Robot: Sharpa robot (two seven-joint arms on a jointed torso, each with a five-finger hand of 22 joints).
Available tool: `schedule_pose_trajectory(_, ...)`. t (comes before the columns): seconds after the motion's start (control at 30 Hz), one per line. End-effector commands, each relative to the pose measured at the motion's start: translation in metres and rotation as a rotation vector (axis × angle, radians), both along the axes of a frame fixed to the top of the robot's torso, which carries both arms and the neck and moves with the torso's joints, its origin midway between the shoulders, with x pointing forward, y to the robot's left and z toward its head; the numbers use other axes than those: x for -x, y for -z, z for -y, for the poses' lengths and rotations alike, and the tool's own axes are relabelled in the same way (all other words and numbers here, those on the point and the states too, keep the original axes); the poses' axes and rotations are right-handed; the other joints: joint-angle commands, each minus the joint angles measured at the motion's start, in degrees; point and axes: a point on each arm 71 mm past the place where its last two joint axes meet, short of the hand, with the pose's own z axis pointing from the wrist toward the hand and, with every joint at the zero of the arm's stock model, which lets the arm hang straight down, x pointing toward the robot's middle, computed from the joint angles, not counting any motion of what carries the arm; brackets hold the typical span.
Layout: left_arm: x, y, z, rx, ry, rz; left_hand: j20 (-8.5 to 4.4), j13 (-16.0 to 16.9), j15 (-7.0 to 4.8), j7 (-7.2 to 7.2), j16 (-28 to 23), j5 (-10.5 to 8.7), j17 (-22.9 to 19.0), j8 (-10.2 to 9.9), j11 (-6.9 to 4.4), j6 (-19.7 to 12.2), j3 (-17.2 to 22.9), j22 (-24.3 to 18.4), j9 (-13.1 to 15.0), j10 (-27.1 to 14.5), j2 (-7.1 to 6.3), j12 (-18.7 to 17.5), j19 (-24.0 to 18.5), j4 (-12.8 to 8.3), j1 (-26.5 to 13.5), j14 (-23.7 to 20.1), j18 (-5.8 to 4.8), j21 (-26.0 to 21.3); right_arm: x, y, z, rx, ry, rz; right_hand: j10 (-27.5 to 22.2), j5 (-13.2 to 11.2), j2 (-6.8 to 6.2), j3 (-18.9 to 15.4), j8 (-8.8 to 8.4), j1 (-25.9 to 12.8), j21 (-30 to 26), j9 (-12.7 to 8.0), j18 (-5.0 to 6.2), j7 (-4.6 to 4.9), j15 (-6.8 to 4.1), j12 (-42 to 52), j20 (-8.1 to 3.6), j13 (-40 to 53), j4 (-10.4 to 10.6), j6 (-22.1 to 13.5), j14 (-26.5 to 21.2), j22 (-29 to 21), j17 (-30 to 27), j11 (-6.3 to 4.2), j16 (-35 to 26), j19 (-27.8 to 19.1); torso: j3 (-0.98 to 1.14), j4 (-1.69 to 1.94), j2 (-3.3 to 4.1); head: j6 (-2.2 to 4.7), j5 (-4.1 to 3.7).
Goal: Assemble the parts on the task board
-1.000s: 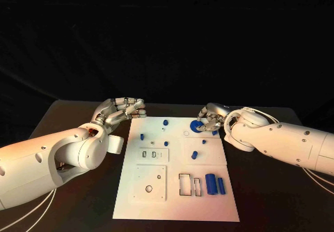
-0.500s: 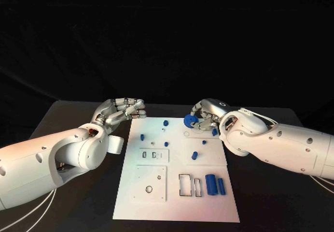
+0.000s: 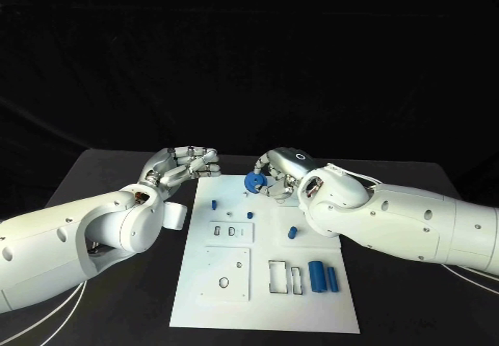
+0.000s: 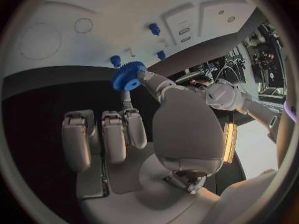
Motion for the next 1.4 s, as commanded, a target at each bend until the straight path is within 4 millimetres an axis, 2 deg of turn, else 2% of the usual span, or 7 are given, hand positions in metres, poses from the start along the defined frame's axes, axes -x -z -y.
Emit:
schedule_pose_trajectory(0.03,0.0,-0.002,0.003,0.011,0.017,0.007,0.38,0.0,-0.16,0.02,-0.4,-0.37,0.1,-0.4,0.06,-0.3,-0.3,-0.1,0.1,-0.3,0.01,-0.2,-0.1,0.0,0.4,-0.4,1.0,-0.3,-0.002,0.005,-0.006,0.043,-0.005,0.011,0.4,0.0,0.02,0.4,-0.03,-0.7,0.4,0.0,-0.56,0.02,-0.55,0.2,-0.43,6.9,-0.1,0.1,6.0,12.9,15.1,0.04,0.2,4.0,-0.03,0.0,0.07,0.01,0.35)
schedule_pose_trajectory(0.17,0.0,-0.002,0.003,0.011,0.019,0.008,0.38,0.0,-0.16,0.02,-0.4,-0.37,0.1,-0.4,0.06,-0.3,-0.3,-0.1,0.1,-0.3,0.01,-0.2,-0.1,0.0,0.4,-0.4,1.0,-0.3,-0.002,0.013,-0.017,0.055,-0.022,-0.005,0.3,0.0,0.02,0.5,-0.05,-0.7,0.3,0.0,-0.54,0.02,-0.55,0.1,-0.43,6.8,-0.1,0.1,6.0,12.9,15.1,0.04,0.2,4.0,0.01,-0.06,0.07,0.21,0.95)
schedule_pose_trajectory(0.3,0.0,-0.002,0.004,0.012,0.02,0.008,0.38,0.0,-0.16,0.02,-0.4,-0.37,0.1,-0.4,0.06,-0.3,-0.3,-0.1,0.1,-0.3,0.01,-0.2,-0.1,0.0,0.4,-0.4,1.0,-0.3,-0.002,0.02,-0.025,0.065,-0.033,-0.021,0.3,0.0,0.03,0.5,-0.06,-0.8,0.4,0.0,-0.55,0.03,-0.55,0.1,-0.43,6.9,0.0,0.0,6.0,12.9,15.1,0.04,0.2,4.0,-0.01,0.01,0.13,0.05,1.03)
schedule_pose_trajectory(0.5,0.001,-0.002,0.004,0.011,0.019,0.008,0.4,0.0,-0.13,0.03,-0.5,-0.39,0.2,-0.4,0.07,-0.3,-0.4,-0.1,0.2,-0.3,0.14,-0.2,-0.1,0.0,0.5,-0.4,1.0,-0.4,-0.006,0.027,-0.028,0.069,-0.024,-0.032,0.3,0.0,0.04,0.6,-0.06,-0.8,0.3,0.0,-0.55,0.03,-0.54,0.1,-0.43,6.9,0.0,0.1,6.0,12.9,15.1,0.04,0.2,4.0,-0.05,0.18,0.19,-0.38,1.1)
schedule_pose_trajectory(0.6,0.001,-0.002,0.003,0.011,0.018,0.008,0.4,0.0,-0.13,0.03,-0.5,-0.39,0.2,-0.4,0.07,-0.3,-0.4,-0.1,0.2,-0.3,0.14,-0.2,-0.1,0.0,0.5,-0.4,1.0,-0.4,-0.006,0.029,-0.028,0.071,-0.022,-0.036,0.3,-0.1,-0.02,0.6,-0.09,-0.9,0.4,0.0,-0.56,0.04,-0.54,0.1,-0.43,6.8,0.0,0.0,6.0,13.0,15.1,0.05,0.2,4.0,0.0,0.07,0.19,-0.59,1.25)
schedule_pose_trajectory(0.97,0.001,-0.003,0.004,0.012,0.02,0.008,0.41,0.0,-0.12,0.05,-0.6,-0.41,0.3,-0.5,0.09,-0.4,-0.5,-0.2,0.2,-0.3,0.15,-0.2,-0.1,0.0,0.5,-0.5,1.0,-0.4,-0.009,0.035,-0.031,0.08,-0.021,-0.055,0.0,-0.5,-0.56,0.8,-0.42,-1.7,0.2,-0.1,-0.5,0.18,-0.46,-0.2,-0.4,6.5,0.1,-0.3,6.0,12.8,15.1,0.17,0.2,3.9,0.03,0.11,0.13,-0.77,1.43)
schedule_pose_trajectory(1.4,0.001,-0.003,0.003,0.011,0.021,0.007,0.42,0.0,-0.11,0.06,-0.6,-0.41,0.3,-0.5,0.1,-0.4,-0.5,-0.2,0.2,-0.3,0.15,-0.2,-0.1,0.1,0.4,-0.5,1.0,-0.4,-0.014,0.039,-0.032,0.086,-0.012,-0.07,-2.1,-5.8,-1.53,-1.2,-3.52,-4.4,-0.2,-2.0,-0.39,1.5,0.64,-2.3,0.59,4.2,1.3,-4.7,6.0,12.5,15.1,1.42,0.2,3.5,-0.01,0.08,0.15,-0.88,1.39)
